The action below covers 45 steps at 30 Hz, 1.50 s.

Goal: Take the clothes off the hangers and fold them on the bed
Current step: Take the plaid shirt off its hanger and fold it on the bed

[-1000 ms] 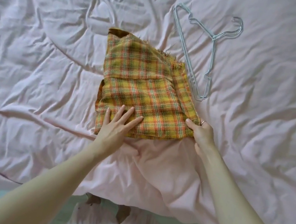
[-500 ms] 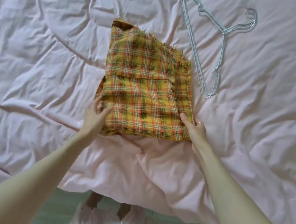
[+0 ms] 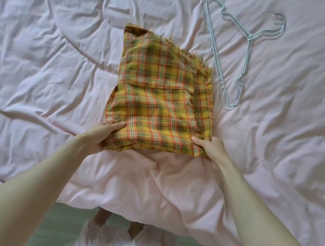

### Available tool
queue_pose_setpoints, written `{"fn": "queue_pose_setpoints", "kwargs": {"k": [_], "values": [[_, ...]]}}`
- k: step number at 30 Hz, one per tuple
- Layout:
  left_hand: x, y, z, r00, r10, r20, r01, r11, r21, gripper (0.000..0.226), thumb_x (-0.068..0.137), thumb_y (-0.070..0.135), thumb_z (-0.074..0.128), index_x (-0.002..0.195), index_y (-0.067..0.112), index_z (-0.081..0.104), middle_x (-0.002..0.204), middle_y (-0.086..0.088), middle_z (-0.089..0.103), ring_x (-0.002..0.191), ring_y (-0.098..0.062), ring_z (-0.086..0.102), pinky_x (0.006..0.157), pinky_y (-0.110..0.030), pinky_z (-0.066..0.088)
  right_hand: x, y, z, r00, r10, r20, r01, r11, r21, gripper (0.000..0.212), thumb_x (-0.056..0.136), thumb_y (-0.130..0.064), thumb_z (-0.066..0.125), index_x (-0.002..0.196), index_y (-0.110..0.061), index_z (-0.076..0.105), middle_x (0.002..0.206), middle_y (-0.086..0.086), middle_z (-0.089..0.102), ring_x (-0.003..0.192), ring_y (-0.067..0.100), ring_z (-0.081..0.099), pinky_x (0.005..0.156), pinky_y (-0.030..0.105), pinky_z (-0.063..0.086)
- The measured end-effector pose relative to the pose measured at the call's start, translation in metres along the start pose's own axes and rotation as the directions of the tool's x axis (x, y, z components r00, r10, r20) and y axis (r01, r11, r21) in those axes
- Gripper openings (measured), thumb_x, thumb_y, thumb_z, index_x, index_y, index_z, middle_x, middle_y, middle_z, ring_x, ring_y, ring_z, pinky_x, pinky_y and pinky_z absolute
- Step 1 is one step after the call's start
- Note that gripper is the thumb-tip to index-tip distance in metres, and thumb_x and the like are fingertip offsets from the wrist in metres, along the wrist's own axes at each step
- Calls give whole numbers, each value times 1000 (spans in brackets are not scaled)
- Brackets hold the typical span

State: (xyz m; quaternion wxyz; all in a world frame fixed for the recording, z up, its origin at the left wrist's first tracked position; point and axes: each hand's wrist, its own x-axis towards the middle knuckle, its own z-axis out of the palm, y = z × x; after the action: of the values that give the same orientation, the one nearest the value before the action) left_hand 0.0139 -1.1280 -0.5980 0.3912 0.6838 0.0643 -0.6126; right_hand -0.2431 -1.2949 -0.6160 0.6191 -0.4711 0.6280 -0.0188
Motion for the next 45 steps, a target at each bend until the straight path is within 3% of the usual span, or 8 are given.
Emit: {"fn": "queue_pose_setpoints", "kwargs": {"k": [13, 16, 25, 30, 34, 37, 41, 45], "values": [[-77, -4, -14, 964, -255, 71, 252, 967, 47, 24, 89, 18, 61, 110, 6, 56, 79, -15, 70, 67, -23, 69, 56, -30, 58, -83, -11, -18, 921, 339, 195, -359, 929, 83, 17, 78, -2, 70, 93, -9, 65, 82, 6, 71, 78, 18, 66, 76, 31, 55], [-84, 17, -16, 971, -226, 72, 226, 974, 13, 16, 92, 17, 54, 95, 2, 57, 63, -12, 67, 50, -18, 66, 45, -25, 55, -85, -38, -22, 923, 336, 187, -362, 924, 126, 11, 80, -5, 70, 86, -11, 63, 67, 3, 65, 53, 12, 60, 43, 18, 48], [-43, 112, -38, 989, -135, 59, 138, 989, -54, 26, 88, 22, 54, 108, 6, 52, 69, -19, 62, 47, -22, 63, 41, -24, 53, -33, -156, 3, 976, 217, 31, -218, 942, 254, 19, 84, -25, 66, 95, -11, 60, 64, 6, 58, 42, 11, 56, 34, 15, 39], [1, 139, -44, 999, -19, -27, 19, 1000, 17, 69, 83, 70, 44, 106, 5, 54, 79, -9, 64, 52, -14, 63, 45, -21, 51, 15, -186, 24, 990, 130, -51, -106, 938, 331, 40, 93, -51, 47, 107, -13, 49, 83, 14, 62, 68, 20, 59, 51, 23, 50], [32, 129, -39, 942, 325, -86, -296, 923, 248, 85, 64, 74, 60, 120, 10, 58, 101, -8, 68, 89, -17, 66, 70, -26, 52, 48, -150, 37, 920, -70, -386, 27, 993, -115, 58, 82, -64, 53, 102, -10, 58, 96, 2, 59, 91, 21, 58, 81, 35, 50], [48, 113, -30, 954, 298, 21, -295, 927, 232, 67, 66, 66, 68, 115, 22, 57, 109, -1, 68, 100, -16, 65, 88, -36, 53, 63, -112, 41, 962, 18, -273, -57, 989, -135, 104, 54, -89, 53, 126, -13, 53, 123, 1, 58, 114, 22, 55, 98, 42, 46], [58, 107, -19, 971, 237, 32, -239, 967, 91, 59, 60, 65, 70, 108, 32, 58, 103, 5, 71, 93, -13, 69, 79, -31, 57, 74, -104, 37, 991, 97, -87, -97, 995, -6, 110, 48, -81, 66, 132, -12, 49, 122, 0, 62, 111, 19, 58, 99, 38, 46], [55, 115, -15, 996, 33, 85, -36, 999, 26, 74, 52, 70, 72, 106, 21, 64, 96, -2, 74, 88, -20, 71, 71, -34, 56, 75, -116, 31, 981, 152, 118, -157, 987, 40, 68, 66, -59, 71, 115, -13, 58, 101, 3, 68, 95, 18, 65, 87, 32, 51]]}}
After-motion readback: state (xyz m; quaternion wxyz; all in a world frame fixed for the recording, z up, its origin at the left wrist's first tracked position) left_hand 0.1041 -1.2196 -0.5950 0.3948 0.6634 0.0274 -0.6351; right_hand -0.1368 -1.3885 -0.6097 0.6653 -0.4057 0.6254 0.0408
